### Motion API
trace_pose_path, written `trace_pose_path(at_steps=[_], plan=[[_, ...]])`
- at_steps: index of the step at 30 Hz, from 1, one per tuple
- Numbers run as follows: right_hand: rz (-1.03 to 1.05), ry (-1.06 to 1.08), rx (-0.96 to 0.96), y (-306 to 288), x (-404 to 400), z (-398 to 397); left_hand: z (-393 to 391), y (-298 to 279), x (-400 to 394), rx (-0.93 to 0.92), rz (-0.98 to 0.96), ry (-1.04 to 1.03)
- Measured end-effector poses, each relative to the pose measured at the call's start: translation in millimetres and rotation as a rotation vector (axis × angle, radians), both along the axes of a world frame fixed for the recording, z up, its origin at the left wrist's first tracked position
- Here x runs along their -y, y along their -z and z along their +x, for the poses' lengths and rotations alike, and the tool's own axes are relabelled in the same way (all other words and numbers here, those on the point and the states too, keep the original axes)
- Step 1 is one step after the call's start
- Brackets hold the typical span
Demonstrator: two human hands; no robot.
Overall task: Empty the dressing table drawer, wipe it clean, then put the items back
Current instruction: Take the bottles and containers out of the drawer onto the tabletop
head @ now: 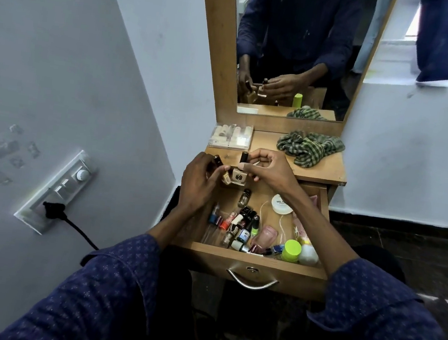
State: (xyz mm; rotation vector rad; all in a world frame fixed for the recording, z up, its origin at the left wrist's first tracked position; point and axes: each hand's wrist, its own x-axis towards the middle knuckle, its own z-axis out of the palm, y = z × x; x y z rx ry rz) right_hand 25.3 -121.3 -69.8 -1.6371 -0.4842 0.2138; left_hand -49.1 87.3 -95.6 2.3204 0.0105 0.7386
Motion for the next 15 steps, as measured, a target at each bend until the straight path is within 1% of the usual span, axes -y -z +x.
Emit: trace_pose_path(at_steps=[3,6,9,15], plan=[[-0.135,0.106,0.124,-18.8,-15.0,10.7,19.4,-11.9,-14.7,0.026,-0.008,-0.011],[-0.231,0.206,0.204,-26.3,-34.6,18.0,35.7,-15.7,-26.7,-0.004,0.006,-0.011],[-0.251,0.282,0.225,-25.2,-56.9,25.6,45.2,-17.3,-33.7,-0.02,0.035,-0.037],[-0.3,0.373,0.248,-24.2,-91.8,34.7,60.2,-14.9,-39.4,-0.023,0.019,-0.066]])
